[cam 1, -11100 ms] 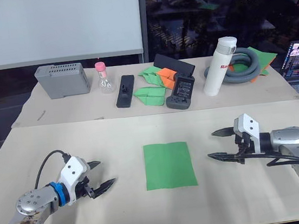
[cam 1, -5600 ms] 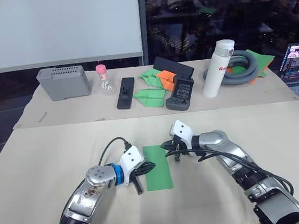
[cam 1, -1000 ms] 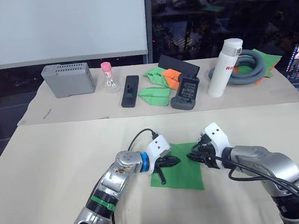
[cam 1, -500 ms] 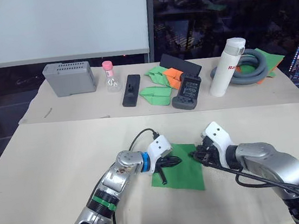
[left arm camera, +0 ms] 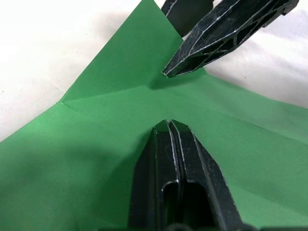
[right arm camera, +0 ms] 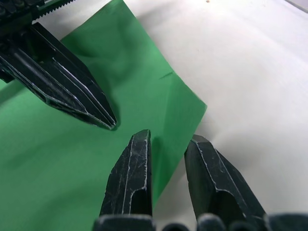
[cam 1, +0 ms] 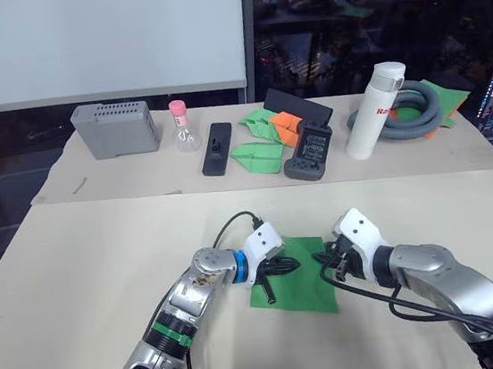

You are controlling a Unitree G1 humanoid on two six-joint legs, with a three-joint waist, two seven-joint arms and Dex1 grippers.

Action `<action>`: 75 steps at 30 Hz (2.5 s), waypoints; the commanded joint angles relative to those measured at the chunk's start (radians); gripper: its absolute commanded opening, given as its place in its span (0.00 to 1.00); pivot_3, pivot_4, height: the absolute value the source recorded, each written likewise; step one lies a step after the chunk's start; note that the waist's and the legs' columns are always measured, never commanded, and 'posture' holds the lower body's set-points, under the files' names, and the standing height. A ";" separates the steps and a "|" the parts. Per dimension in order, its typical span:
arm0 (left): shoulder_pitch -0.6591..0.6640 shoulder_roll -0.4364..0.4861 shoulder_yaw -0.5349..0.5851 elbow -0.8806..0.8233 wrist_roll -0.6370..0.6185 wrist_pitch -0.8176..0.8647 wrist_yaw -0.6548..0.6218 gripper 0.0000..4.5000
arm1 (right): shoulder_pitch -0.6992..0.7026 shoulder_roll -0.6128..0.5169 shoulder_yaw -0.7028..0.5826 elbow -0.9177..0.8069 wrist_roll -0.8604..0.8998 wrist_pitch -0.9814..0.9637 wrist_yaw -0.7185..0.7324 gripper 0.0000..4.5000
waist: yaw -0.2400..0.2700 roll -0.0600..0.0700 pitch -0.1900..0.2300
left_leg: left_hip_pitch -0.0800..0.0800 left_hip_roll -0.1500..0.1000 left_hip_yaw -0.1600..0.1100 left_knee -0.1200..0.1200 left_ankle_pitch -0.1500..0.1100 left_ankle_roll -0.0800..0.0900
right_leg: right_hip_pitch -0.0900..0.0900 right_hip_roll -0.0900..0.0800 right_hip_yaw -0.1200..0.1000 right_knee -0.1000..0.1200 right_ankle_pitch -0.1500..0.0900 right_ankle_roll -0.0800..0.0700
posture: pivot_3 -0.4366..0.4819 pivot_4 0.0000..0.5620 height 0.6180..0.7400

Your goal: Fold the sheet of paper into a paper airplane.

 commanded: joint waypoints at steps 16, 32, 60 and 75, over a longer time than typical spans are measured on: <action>0.000 -0.004 -0.021 0.033 0.020 0.002 -0.012 0.00 | 0.055 -0.060 0.110 -0.055 -0.180 -0.241 0.008 0.01 | 0.000 0.000 0.000 | 0.000 -0.001 0.000 0.001 0.000 0.000 | 0.000 0.000 0.000 0.000 0.000 0.000 | 0.48 0.27 1.00; -0.010 -0.012 0.053 0.017 -0.041 0.039 -0.025 0.00 | 0.052 -0.043 0.280 0.067 -0.575 -0.462 -0.048 0.01 | -0.001 0.000 0.000 | -0.001 -0.001 0.000 0.010 -0.001 0.002 | 0.000 0.000 0.000 0.008 -0.002 0.004 | 0.48 0.27 1.00; -0.118 -0.079 0.031 0.140 -0.009 -0.002 0.033 0.00 | 0.086 0.016 0.227 0.086 -0.640 -0.452 -0.013 0.01 | -0.002 0.000 0.000 | 0.000 -0.001 0.000 0.012 -0.001 0.002 | 0.000 0.000 0.001 0.011 -0.002 0.004 | 0.48 0.27 1.00; -0.106 -0.095 -0.016 0.241 0.063 -0.067 0.007 0.00 | 0.142 -0.044 0.064 -0.050 -0.491 -0.359 0.154 0.50 | 0.004 0.000 0.000 | 0.000 -0.002 0.000 0.012 -0.002 0.003 | 0.001 0.000 0.001 0.010 -0.002 0.004 | 0.48 0.27 1.00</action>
